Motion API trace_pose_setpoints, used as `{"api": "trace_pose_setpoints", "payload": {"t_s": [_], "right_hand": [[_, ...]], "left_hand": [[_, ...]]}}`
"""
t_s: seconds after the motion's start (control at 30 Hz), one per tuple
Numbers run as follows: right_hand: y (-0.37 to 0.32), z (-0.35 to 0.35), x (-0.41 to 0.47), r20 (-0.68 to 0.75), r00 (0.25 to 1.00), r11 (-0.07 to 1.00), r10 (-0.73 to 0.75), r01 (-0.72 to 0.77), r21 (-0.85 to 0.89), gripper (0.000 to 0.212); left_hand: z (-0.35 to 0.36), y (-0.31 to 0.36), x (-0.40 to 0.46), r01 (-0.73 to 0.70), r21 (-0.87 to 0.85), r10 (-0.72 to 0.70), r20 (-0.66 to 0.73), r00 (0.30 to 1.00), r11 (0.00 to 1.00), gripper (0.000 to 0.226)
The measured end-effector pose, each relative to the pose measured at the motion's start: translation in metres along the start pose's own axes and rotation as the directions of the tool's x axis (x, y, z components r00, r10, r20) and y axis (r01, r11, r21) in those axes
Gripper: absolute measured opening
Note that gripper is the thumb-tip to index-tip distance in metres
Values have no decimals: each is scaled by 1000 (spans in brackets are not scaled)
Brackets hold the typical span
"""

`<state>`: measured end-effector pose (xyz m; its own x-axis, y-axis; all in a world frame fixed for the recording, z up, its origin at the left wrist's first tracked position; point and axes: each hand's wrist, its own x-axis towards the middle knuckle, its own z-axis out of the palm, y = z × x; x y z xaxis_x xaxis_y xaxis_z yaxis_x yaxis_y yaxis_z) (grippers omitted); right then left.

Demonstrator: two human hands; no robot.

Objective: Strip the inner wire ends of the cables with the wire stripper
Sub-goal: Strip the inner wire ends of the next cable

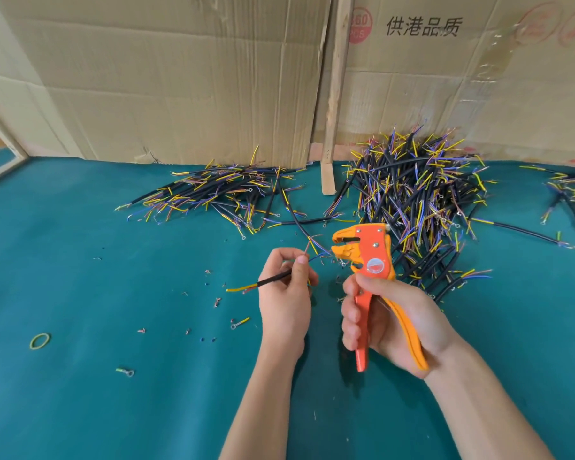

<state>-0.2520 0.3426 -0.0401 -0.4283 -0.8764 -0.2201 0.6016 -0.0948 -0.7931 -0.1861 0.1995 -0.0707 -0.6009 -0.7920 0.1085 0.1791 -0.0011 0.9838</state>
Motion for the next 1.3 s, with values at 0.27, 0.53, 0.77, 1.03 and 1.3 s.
{"api": "trace_pose_setpoints", "payload": {"t_s": [0.27, 0.53, 0.77, 1.03, 1.3], "right_hand": [[-3, -9, -3, 128, 988, 996, 85, -79, -47, 29], [-2, -1, -3, 59, 993, 993, 100, -96, -70, 39], [-2, -1, -4, 10, 992, 989, 127, -126, -73, 35], [2, 3, 1, -111, 992, 993, 65, -76, -92, 35], [3, 1, 3, -48, 998, 999, -29, 31, 36, 28]], "left_hand": [[3, -2, 0, -38, 64, 40, -41, 998, 997, 20], [5, 0, -8, -167, 246, 167, 22, 986, 955, 18], [4, -2, -8, -208, 314, 204, 47, 978, 926, 30], [5, 0, -7, -181, 306, 185, 14, 983, 935, 19], [3, 5, -5, -110, 226, 124, -47, 991, 968, 12]]}}
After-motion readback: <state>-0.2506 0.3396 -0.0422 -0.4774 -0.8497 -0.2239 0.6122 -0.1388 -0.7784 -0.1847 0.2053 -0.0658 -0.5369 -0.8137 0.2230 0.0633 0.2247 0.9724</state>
